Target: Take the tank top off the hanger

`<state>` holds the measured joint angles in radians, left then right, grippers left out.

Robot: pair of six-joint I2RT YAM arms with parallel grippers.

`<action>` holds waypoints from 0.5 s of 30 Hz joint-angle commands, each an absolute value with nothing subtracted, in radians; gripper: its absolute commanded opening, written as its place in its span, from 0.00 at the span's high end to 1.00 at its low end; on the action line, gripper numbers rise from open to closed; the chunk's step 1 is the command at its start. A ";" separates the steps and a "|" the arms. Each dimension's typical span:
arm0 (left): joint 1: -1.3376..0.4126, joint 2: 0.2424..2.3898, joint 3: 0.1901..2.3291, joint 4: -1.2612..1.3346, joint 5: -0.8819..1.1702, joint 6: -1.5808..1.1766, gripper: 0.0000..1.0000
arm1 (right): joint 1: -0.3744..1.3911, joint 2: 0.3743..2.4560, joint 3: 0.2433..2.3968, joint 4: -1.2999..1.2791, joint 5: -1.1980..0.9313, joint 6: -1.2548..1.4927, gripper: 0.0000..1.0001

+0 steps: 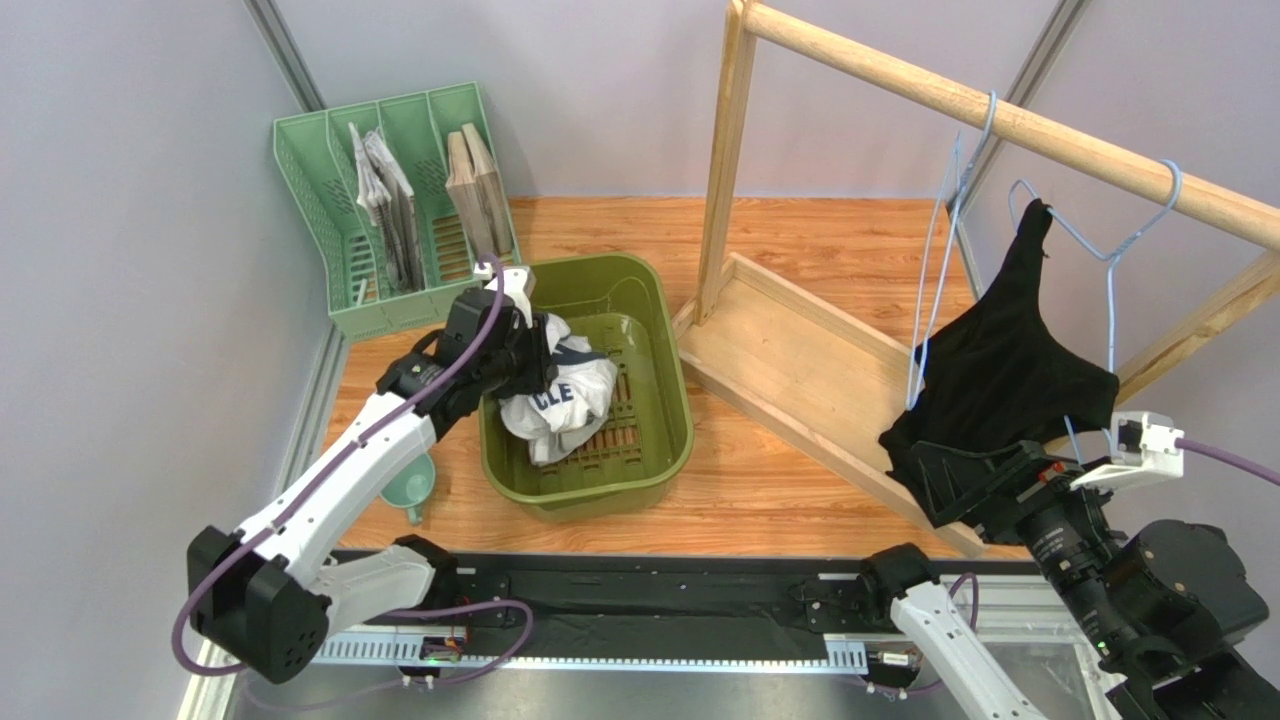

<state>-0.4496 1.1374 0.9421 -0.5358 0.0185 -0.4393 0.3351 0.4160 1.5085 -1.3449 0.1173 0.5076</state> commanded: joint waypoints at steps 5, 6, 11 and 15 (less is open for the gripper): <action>-0.554 1.017 0.989 -0.566 -0.294 -0.382 0.22 | 0.336 0.410 1.445 -1.270 0.064 0.532 0.03; -0.563 1.017 0.992 -0.572 -0.311 -0.380 0.18 | 0.336 0.410 1.445 -1.270 0.067 0.532 0.03; -0.617 0.999 1.017 -0.597 -0.322 -0.376 0.17 | 0.336 0.413 1.454 -1.285 0.090 0.526 0.03; -0.650 0.960 1.032 -0.583 -0.191 -0.354 0.17 | 0.334 0.419 1.459 -1.292 0.107 0.517 0.03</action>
<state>-0.6205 1.0138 0.9768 -0.5877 -0.2787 -0.3927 0.3351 0.4133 1.4448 -1.3235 0.0887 0.5262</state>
